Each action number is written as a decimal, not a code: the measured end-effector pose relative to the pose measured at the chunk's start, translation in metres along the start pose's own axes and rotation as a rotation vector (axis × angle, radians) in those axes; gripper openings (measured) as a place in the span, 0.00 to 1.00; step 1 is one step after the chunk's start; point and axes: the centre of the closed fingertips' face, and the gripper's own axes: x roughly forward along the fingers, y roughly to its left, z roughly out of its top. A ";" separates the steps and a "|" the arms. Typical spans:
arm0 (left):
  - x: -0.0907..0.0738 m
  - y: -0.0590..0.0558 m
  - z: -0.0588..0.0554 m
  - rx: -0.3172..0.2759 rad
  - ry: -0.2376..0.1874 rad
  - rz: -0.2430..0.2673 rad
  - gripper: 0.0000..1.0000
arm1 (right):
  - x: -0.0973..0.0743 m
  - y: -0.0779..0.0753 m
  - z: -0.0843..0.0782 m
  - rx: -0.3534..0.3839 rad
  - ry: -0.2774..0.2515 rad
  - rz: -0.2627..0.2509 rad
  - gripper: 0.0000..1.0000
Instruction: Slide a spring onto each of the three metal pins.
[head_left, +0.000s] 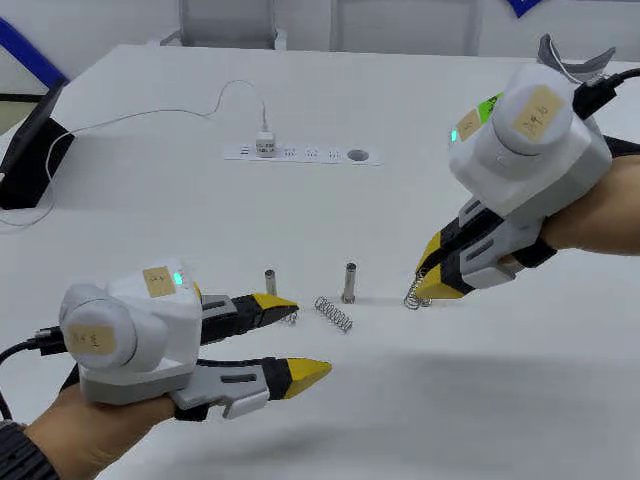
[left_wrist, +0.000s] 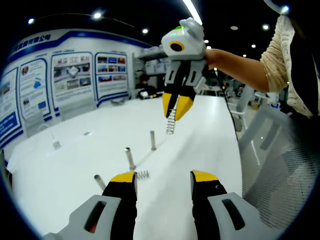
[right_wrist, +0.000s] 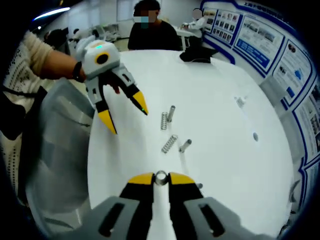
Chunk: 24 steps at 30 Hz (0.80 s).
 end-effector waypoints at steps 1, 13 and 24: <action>-0.002 0.001 0.000 -0.003 -0.001 0.007 0.44 | -0.001 -0.001 -0.001 0.001 0.000 -0.004 0.12; -0.021 0.014 -0.005 -0.051 -0.017 0.095 0.49 | -0.013 -0.020 -0.011 0.030 0.005 -0.043 0.12; -0.025 0.016 -0.006 -0.072 -0.029 0.123 0.51 | -0.014 -0.048 -0.020 0.063 0.027 -0.086 0.12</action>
